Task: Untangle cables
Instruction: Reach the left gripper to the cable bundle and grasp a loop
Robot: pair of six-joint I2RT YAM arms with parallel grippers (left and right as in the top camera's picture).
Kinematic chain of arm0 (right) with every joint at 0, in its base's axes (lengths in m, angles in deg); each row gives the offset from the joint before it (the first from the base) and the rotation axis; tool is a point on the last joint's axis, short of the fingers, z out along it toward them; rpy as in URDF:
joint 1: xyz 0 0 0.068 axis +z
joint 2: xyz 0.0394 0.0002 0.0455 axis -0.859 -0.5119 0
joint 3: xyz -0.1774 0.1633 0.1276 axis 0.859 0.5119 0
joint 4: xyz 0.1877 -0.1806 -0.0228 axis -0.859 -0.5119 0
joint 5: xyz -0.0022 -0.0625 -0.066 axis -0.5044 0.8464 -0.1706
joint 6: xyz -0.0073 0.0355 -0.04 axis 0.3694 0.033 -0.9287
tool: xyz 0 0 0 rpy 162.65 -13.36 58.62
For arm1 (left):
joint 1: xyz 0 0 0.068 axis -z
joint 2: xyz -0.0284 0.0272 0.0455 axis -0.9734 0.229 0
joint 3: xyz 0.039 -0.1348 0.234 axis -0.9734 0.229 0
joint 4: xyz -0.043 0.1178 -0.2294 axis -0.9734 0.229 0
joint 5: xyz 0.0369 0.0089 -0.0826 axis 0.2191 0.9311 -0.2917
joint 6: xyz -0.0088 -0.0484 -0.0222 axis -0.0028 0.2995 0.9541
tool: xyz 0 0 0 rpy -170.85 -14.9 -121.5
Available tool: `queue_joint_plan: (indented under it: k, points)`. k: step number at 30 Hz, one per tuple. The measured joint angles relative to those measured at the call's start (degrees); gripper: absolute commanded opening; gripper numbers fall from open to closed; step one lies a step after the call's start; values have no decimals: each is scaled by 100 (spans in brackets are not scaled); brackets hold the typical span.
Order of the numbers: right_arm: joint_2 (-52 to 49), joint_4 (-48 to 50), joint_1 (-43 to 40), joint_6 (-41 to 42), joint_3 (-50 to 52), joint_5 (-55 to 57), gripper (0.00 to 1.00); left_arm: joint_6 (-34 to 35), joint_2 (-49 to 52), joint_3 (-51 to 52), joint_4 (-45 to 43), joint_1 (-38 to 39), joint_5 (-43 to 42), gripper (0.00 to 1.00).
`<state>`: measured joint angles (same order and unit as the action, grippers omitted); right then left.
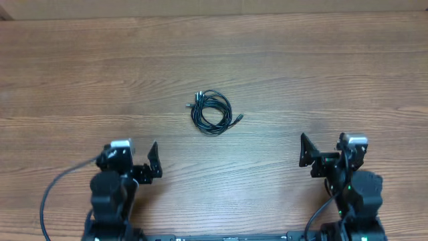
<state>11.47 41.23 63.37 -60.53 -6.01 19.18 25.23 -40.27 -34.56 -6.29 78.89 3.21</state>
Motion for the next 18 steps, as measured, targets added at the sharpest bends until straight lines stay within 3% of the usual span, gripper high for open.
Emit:
queue_joint_plan:
  k: [6,11,16,18]
  points:
    - [-1163,-737,0,136,-962,39,100,15,1585,-1204,721,0,-94,100]
    - [-2238,-1604,0,210,-2002,33,100,105,2870,-2645,1873,0,-269,100]
    - [-3161,-2402,0,299,-3042,-76,100,133,3694,-3842,3163,0,-343,100]
    - [-3418,-2514,0,321,-3342,-136,100,133,3882,-4089,3281,0,-372,100]
